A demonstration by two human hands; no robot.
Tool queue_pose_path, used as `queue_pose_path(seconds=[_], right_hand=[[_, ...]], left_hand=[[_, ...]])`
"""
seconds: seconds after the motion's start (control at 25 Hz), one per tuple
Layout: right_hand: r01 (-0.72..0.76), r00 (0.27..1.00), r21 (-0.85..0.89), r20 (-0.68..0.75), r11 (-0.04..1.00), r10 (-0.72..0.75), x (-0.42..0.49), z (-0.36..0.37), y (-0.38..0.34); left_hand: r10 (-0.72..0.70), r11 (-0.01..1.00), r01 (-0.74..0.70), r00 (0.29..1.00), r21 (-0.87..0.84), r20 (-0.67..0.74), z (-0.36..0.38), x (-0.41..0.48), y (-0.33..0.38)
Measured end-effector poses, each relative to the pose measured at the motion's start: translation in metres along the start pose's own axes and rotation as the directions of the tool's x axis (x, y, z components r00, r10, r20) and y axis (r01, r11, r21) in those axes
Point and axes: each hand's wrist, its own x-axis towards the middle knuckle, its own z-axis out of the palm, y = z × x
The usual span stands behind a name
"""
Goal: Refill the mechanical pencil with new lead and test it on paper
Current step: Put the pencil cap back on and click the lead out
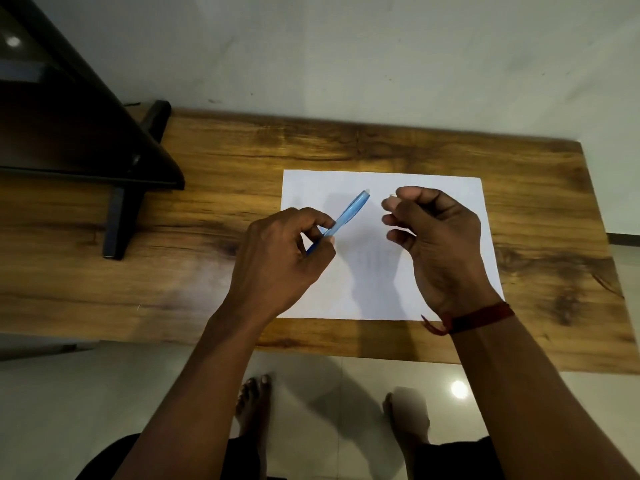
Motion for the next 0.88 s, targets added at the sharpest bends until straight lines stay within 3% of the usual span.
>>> queue_pose_path(seconds=[0.28,0.88], right_hand=[[0.079,0.988,-0.135,0.142,0.988,-0.060,0.000,-0.009,-0.001],[0.152,0.986,-0.222,0.099,0.963,-0.133,0.000,-0.012,-0.004]], left_hand=[[0.015,0.996,-0.019,0.999,0.088,0.050,0.012,0.001,0.005],[0.049,0.993,-0.058,0.995,0.106,0.084,0.012,0.000,0.006]])
